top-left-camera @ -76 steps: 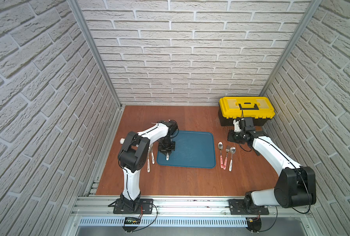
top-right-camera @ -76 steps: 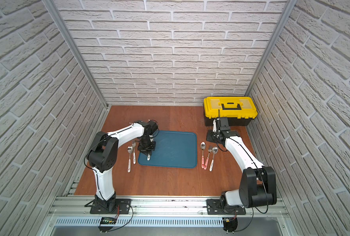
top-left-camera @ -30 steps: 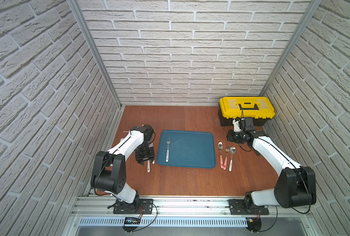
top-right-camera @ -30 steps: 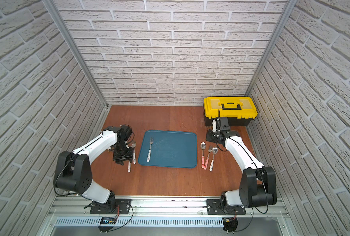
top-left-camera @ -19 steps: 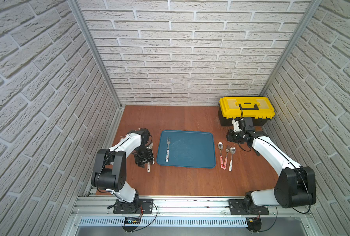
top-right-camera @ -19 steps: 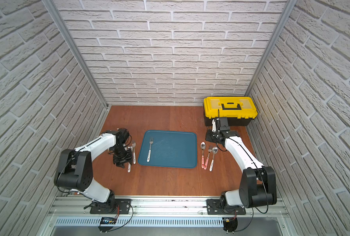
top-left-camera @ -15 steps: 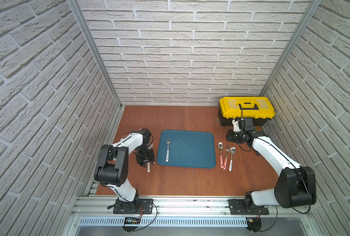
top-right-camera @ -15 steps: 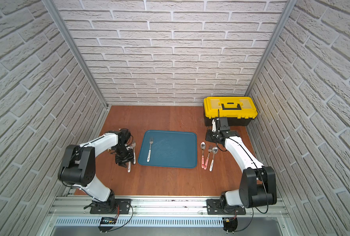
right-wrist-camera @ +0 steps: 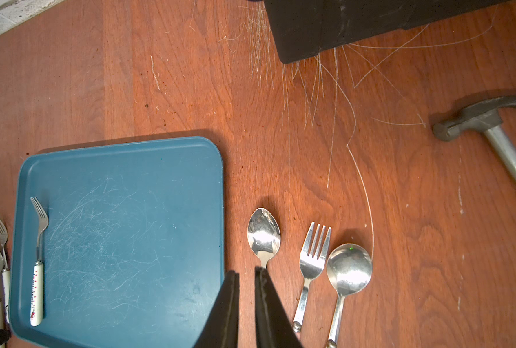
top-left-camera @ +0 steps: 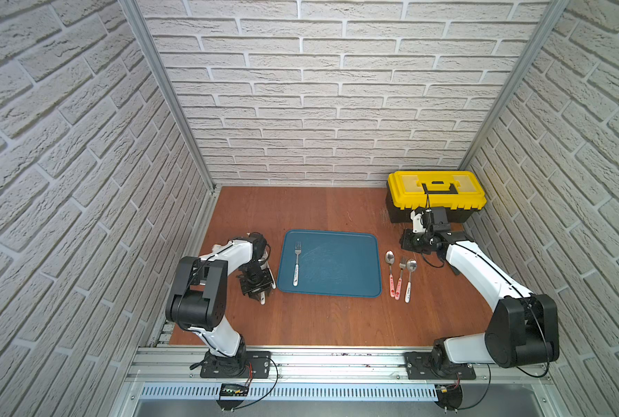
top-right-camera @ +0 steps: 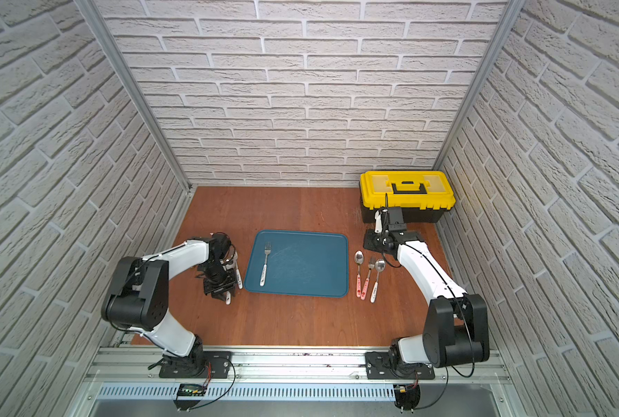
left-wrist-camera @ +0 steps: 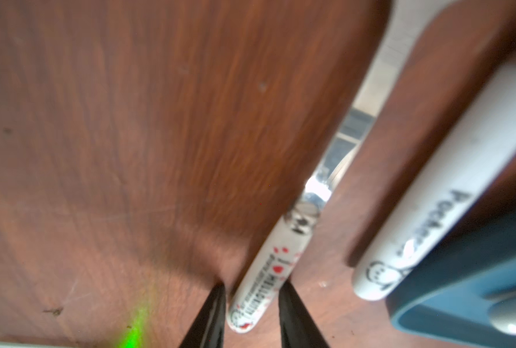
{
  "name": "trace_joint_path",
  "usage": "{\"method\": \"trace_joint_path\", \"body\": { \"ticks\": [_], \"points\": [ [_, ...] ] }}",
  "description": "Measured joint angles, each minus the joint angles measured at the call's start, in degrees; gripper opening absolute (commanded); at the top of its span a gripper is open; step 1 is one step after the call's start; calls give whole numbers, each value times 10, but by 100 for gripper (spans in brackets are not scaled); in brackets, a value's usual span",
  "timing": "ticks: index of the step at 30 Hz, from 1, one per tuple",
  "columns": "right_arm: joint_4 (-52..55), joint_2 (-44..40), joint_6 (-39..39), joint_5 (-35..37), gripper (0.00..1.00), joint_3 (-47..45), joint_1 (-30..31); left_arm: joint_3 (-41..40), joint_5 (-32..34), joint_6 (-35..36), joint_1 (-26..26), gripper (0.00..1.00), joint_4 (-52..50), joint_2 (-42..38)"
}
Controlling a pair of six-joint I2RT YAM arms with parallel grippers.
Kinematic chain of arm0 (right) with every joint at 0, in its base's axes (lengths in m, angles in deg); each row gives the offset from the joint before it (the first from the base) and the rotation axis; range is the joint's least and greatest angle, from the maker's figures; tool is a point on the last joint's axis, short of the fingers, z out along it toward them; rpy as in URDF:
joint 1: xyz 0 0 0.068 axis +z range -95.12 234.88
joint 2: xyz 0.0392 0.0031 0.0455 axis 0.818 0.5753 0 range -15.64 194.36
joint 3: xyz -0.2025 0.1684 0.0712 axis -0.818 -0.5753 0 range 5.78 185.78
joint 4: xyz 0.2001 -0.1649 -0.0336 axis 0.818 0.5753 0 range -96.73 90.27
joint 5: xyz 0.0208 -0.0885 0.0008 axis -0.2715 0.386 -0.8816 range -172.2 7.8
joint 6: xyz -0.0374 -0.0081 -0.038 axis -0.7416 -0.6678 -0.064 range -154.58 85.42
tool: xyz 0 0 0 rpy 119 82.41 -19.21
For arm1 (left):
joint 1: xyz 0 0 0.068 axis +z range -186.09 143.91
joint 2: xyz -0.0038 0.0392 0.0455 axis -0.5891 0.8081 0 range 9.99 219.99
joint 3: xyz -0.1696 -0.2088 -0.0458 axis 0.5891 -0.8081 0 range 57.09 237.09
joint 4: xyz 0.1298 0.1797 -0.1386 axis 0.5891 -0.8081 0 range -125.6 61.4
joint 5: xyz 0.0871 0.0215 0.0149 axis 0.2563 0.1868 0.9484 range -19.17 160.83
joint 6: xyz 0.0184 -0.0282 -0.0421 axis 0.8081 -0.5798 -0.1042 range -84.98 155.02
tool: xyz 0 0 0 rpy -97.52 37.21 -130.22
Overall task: Set the spoon and fork side by side
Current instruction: Pick up the spoon from the center of the board.
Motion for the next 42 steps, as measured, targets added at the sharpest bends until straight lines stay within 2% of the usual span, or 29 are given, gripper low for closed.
{"method": "trace_joint_path", "body": {
  "ticks": [6,14,22,32,42],
  "points": [
    [0,0,0,0,17,0,1,-20,2,-14,0,21,12,-20],
    [0,0,0,0,17,-2,4,-23,4,-21,0,16,15,-26],
    [-1,0,0,0,17,-4,5,-12,33,-25,-17,17,-3,-59],
    [-4,0,0,0,17,-6,7,64,54,-36,-91,17,-41,-61],
    [-4,0,0,2,16,-6,7,215,53,-45,-212,17,-63,58]
  ]
}}
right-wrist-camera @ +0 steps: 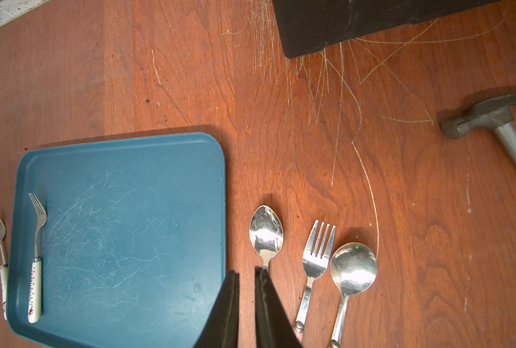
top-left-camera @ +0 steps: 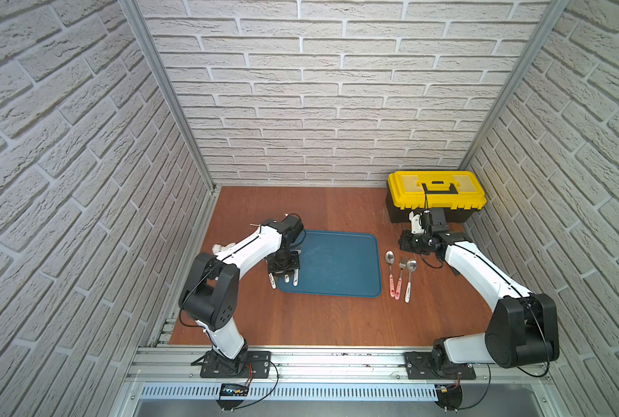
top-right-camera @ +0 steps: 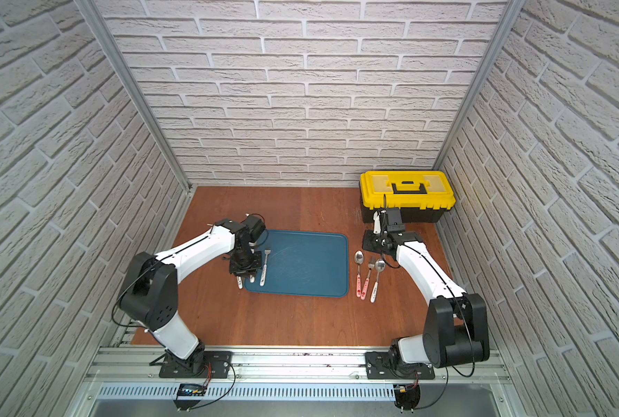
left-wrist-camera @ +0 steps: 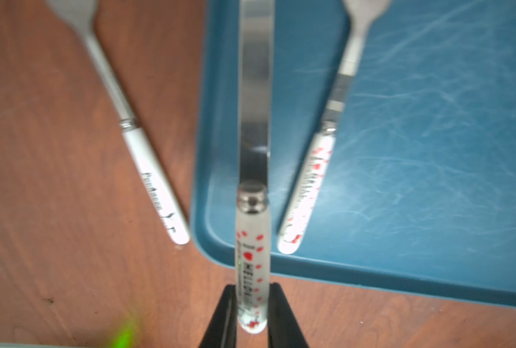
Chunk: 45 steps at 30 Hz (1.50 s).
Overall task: Set the spoon and fork side by side
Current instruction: Pick up the spoon from the center of the board, then place the spoon on the tray.
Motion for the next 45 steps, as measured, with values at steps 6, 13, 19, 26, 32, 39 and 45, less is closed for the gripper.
{"method": "trace_joint_path", "body": {
  "ticks": [6,13,19,26,32,39,45],
  "points": [
    [0,0,0,1,16,0,0,61,-6,0,-47,17,-9,85],
    [0,0,0,2,16,0,0,132,-7,8,-72,18,-28,148],
    [0,0,0,-1,16,0,-1,146,-8,10,-74,18,-37,163],
    [-1,0,0,-4,16,0,-2,124,-16,2,-74,18,-38,164],
    [-4,0,2,-5,16,0,-2,103,-19,-4,-75,18,-37,164],
    [-5,0,2,-5,16,0,-2,107,-19,-4,-75,18,-36,164],
    [-5,0,2,-5,17,0,-2,120,-19,-3,-75,18,-33,164]
  ]
}}
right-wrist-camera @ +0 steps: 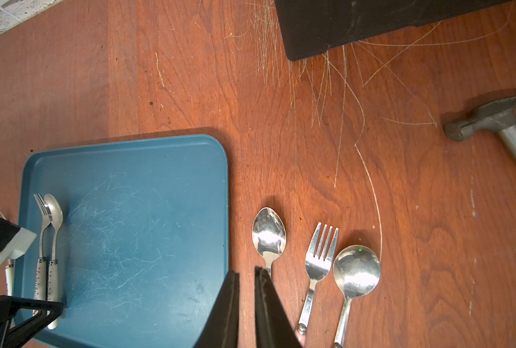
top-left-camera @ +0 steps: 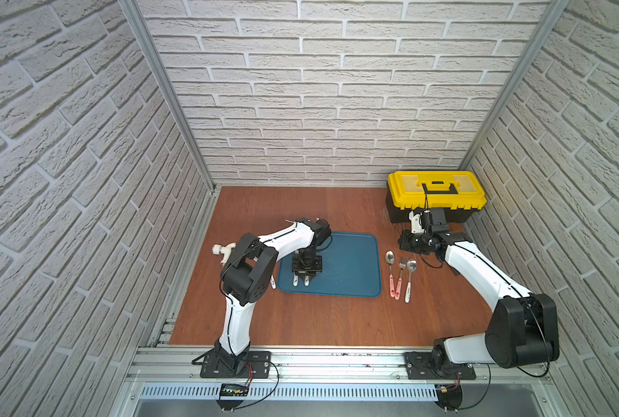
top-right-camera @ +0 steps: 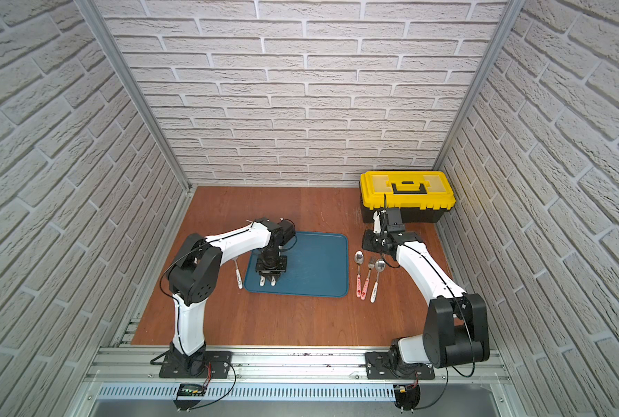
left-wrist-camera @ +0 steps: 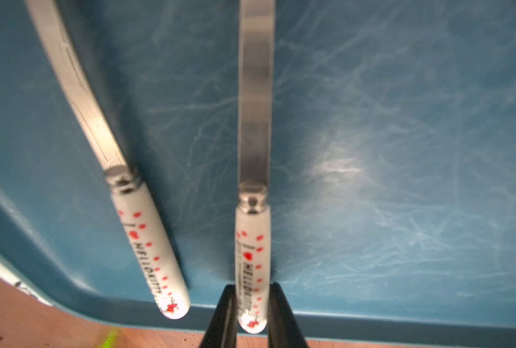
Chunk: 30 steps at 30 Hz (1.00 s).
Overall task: Set the spoon and fork side by side
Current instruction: Place the spoon on the tray.
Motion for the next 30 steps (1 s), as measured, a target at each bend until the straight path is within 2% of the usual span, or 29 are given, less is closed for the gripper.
{"method": "trace_joint_path", "body": {
  "ticks": [20,27,30],
  "points": [
    [0,-3,0,-2,17,0,0,-16,-4,0,2,18,11,0],
    [0,-3,1,-2,18,0,0,-16,-4,-1,5,31,10,0],
    [0,-4,1,-2,18,0,0,-16,-2,0,5,34,8,0]
  ]
}}
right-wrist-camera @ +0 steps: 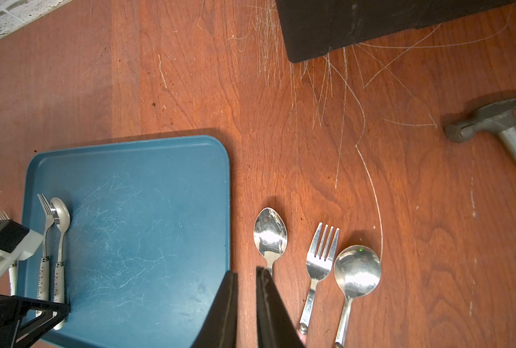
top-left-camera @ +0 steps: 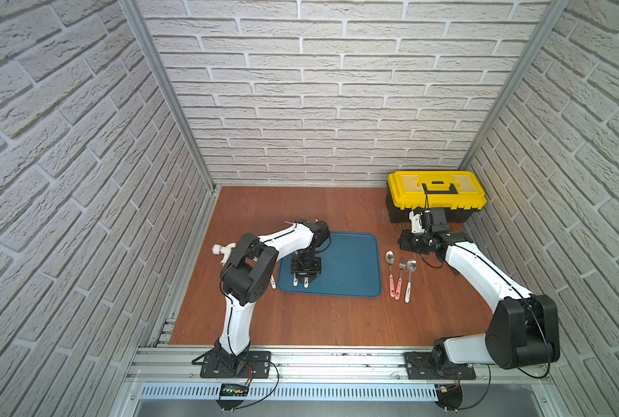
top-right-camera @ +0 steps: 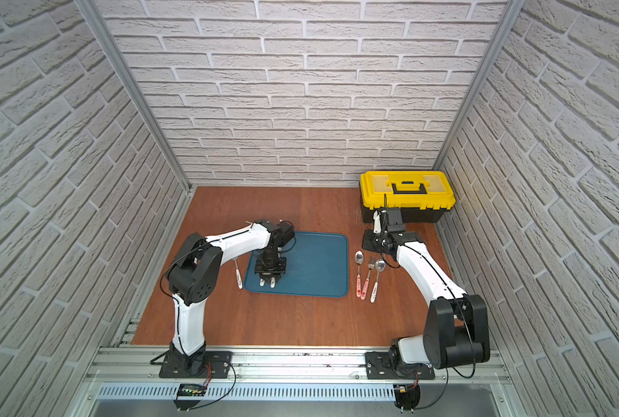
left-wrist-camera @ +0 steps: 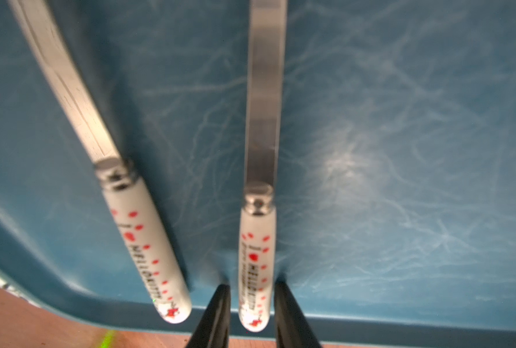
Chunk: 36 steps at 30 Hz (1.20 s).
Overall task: Set the spoon and fork side by side
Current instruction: Place the spoon on the tray, then pick up the fork at the center of the board.
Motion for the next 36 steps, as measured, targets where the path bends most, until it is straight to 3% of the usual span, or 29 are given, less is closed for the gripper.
{"method": "trace_joint_path", "body": {
  "ticks": [8,12,17,19,23,27,36],
  "points": [
    [0,-3,2,-1,19,0,0,7,4,1,-3,34,-5,0],
    [-3,-3,2,-2,19,-2,0,60,30,4,-12,35,-41,-8],
    [-5,-5,2,-10,20,-3,0,66,62,-1,-7,44,-56,-108],
    [-7,-5,3,-13,20,-3,0,37,65,-5,16,44,-52,-160],
    [-8,-5,3,-17,21,-3,0,-80,58,-23,122,41,-29,-239],
    [-9,-5,3,-22,21,-3,0,-158,43,-26,209,39,-8,-222],
    [-9,-5,3,-24,21,-3,0,-166,9,-14,217,40,66,-191]
  ]
}}
